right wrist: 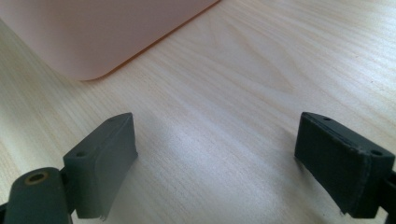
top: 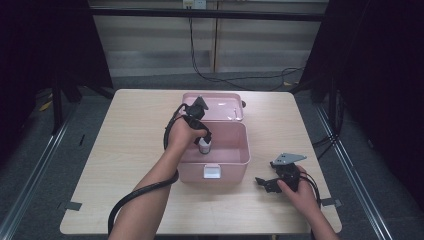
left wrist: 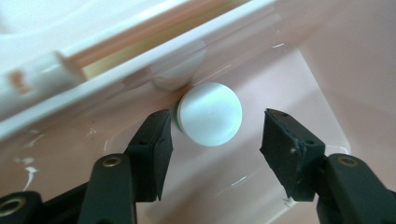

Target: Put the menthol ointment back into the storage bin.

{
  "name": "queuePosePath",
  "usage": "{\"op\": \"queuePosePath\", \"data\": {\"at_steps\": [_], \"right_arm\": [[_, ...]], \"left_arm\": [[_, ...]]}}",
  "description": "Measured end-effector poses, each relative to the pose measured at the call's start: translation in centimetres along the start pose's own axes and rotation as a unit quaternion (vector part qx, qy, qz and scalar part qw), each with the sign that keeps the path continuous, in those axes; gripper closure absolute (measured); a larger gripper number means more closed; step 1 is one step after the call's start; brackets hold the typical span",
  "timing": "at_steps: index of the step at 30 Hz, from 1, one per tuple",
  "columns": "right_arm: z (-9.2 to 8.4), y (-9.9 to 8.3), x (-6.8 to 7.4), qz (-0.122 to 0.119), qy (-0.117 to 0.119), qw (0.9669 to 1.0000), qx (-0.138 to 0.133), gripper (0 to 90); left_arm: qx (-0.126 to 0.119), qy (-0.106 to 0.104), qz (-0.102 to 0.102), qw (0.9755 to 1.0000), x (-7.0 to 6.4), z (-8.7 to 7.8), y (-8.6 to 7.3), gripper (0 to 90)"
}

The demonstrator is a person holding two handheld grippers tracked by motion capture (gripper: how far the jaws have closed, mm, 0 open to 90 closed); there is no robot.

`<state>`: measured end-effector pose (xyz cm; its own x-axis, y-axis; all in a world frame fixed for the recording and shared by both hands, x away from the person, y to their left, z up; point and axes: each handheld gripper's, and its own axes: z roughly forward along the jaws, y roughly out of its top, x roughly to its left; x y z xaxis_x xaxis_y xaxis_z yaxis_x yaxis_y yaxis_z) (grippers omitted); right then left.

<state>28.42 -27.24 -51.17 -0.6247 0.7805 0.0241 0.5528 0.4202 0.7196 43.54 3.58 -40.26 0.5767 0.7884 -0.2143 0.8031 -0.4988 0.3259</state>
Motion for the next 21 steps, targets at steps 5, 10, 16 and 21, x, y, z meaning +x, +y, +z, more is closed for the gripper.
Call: {"op": "queuePosePath", "data": {"at_steps": [5,10,16,21], "right_arm": [[0.0,0.0,0.0,0.000,0.002,1.0000,0.000,11.9],[0.0,0.0,-0.1,0.002,0.001,1.0000,-0.002,13.2],[-0.2,0.1,-0.1,-0.002,0.005,1.0000,0.005,18.5],[-0.7,0.6,0.2,-0.015,0.018,0.9996,0.015,26.5]], "left_arm": [[-0.006,-0.003,0.000,1.0000,0.3,-1.0,0.0,42.3],[-0.011,-0.004,0.004,0.9999,0.6,-2.0,-0.1,40.3],[-0.018,-0.010,0.000,0.9998,0.7,-3.0,-0.2,39.6],[-0.022,-0.003,0.000,0.9998,1.1,-3.9,-0.2,39.2]]}}
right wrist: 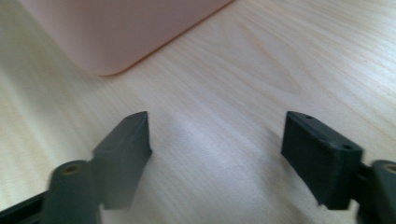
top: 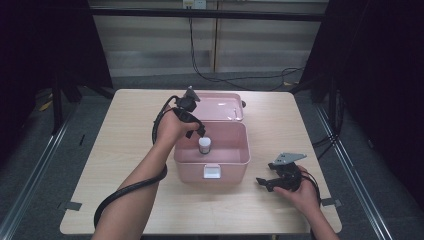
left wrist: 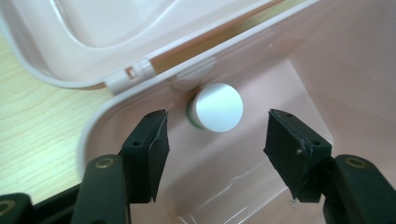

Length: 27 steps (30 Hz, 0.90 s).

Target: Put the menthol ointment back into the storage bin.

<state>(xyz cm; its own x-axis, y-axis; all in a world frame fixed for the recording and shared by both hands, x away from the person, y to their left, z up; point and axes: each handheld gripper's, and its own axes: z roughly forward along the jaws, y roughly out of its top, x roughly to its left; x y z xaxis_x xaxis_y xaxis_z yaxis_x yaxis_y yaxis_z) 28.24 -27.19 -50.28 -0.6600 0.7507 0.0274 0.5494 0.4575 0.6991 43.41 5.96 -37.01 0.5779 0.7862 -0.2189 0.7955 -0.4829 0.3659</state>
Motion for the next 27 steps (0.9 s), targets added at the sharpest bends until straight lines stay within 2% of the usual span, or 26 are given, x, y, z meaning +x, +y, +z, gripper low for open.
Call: {"op": "queuePosePath", "data": {"at_steps": [3,4,8,14,16,18,20,24,27], "right_arm": [[-0.5,0.4,0.1,0.017,0.014,0.9998,0.001,30.1],[-0.7,0.5,0.2,0.021,0.022,0.9995,-0.003,34.6],[-1.6,1.1,0.5,0.005,0.032,0.9995,0.001,41.3],[-2.9,2.1,1.0,0.002,0.045,0.9990,0.007,49.1],[-3.3,2.3,1.3,0.003,0.056,0.9983,0.015,50.4],[-3.7,2.5,1.5,-0.003,0.053,0.9984,0.020,51.7],[-4.1,2.7,1.7,0.002,0.068,0.9976,0.017,53.3],[-4.7,3.0,2.2,0.008,0.076,0.9961,0.044,57.6],[-5.0,3.4,2.7,0.000,0.088,0.9950,0.047,62.7]], "left_arm": [[-0.002,-0.001,0.003,1.0000,0.1,-0.3,0.0,38.8],[-0.002,0.001,0.003,1.0000,0.1,-0.5,0.0,38.7],[-0.003,0.001,0.007,1.0000,0.1,-1.0,0.2,38.4],[-0.010,0.002,0.009,0.9999,0.2,-1.9,0.3,36.6],[-0.011,0.001,0.010,0.9999,0.3,-2.1,0.3,35.9],[-0.015,0.002,0.008,0.9998,0.2,-2.3,0.4,34.5],[-0.018,0.002,0.011,0.9998,0.1,-2.6,0.4,33.0],[-0.019,0.001,0.011,0.9998,0.2,-3.0,0.4,30.6],[-0.021,0.002,0.014,0.9997,0.3,-3.3,0.5,28.7]]}}
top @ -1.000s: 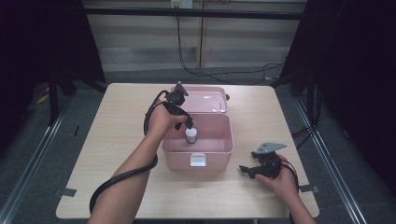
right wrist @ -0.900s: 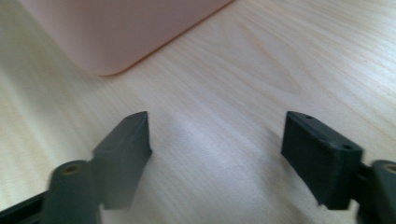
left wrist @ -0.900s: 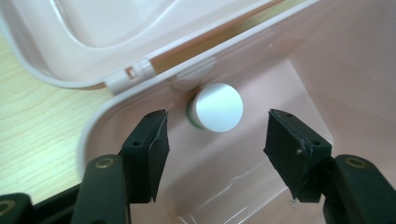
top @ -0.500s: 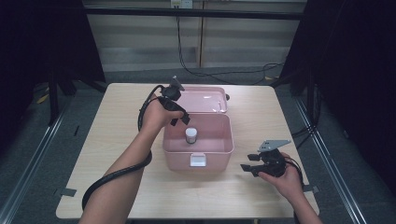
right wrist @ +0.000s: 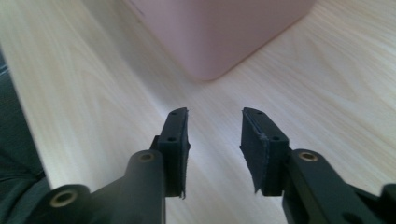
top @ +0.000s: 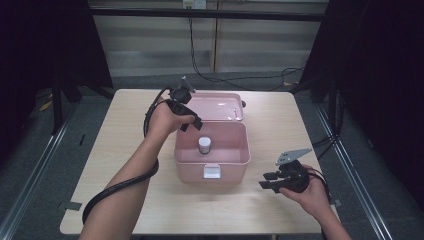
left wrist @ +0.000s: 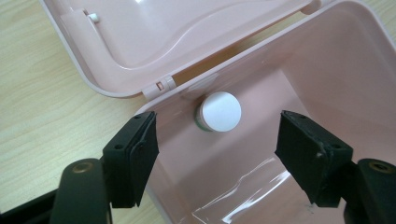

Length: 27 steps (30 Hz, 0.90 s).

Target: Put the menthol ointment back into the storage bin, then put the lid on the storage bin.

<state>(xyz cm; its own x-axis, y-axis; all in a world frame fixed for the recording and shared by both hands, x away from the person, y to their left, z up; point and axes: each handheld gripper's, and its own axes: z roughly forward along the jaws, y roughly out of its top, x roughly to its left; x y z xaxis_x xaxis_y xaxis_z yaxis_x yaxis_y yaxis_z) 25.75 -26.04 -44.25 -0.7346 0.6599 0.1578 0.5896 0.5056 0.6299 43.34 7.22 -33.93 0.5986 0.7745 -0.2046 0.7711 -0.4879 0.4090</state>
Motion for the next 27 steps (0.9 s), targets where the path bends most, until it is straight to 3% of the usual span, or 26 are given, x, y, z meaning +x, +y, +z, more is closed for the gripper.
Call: {"op": "queuePosePath", "data": {"at_steps": [14,27], "right_arm": [[-0.4,2.5,2.2,-0.025,0.038,0.9983,0.036,77.2],[0.0,5.0,3.9,-0.052,0.063,0.9957,0.045,90.0]], "left_arm": [[0.000,0.004,-0.005,1.0000,0.8,-0.7,-0.5,22.8],[-0.003,0.008,-0.012,0.9999,1.8,-1.2,-0.9,20.9]]}}
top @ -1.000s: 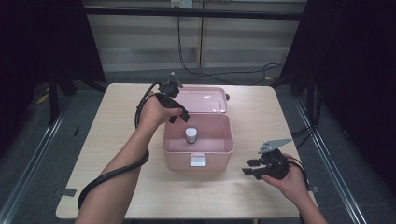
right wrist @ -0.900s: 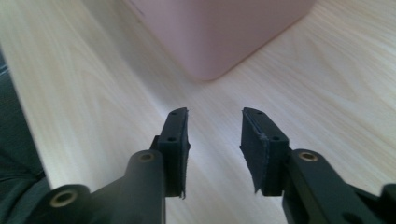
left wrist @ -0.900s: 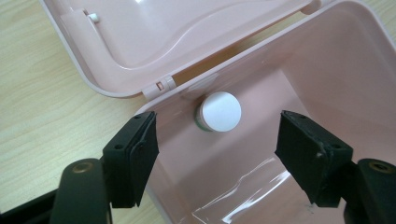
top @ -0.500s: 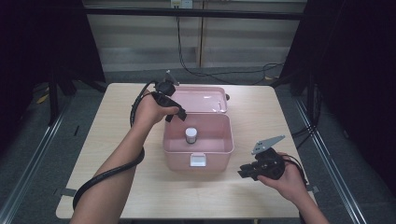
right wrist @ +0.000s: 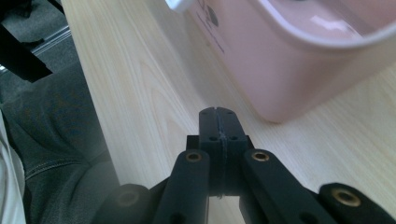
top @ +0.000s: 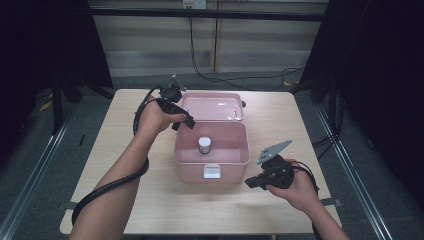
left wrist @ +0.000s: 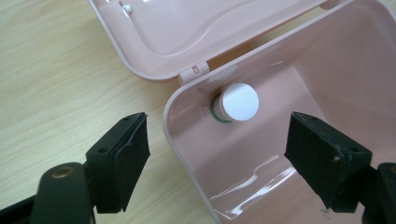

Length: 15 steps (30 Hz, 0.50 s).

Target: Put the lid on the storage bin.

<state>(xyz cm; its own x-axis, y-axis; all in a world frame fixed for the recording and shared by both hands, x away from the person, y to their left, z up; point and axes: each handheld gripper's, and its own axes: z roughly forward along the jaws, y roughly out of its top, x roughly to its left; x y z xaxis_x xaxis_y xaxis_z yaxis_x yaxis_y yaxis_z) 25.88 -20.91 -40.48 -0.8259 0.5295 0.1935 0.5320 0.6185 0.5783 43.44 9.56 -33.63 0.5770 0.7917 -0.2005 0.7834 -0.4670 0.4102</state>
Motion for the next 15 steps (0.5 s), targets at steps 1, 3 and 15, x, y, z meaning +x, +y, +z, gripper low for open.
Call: {"op": "queuePosePath", "data": {"at_steps": [1,3,15], "right_arm": [[0.0,0.2,0.1,-0.003,0.000,1.0000,0.001,90.0],[0.1,0.7,0.3,-0.003,0.006,1.0000,0.005,90.0],[-0.1,3.0,1.0,-0.024,0.021,0.9993,0.021,90.0]], "left_arm": [[0.001,-0.002,0.002,1.0000,0.1,0.0,0.0,20.8],[0.001,-0.001,-0.002,1.0000,0.3,-0.1,-0.1,20.8],[-0.006,-0.006,-0.012,0.9999,1.3,-0.8,-0.3,19.1]]}}
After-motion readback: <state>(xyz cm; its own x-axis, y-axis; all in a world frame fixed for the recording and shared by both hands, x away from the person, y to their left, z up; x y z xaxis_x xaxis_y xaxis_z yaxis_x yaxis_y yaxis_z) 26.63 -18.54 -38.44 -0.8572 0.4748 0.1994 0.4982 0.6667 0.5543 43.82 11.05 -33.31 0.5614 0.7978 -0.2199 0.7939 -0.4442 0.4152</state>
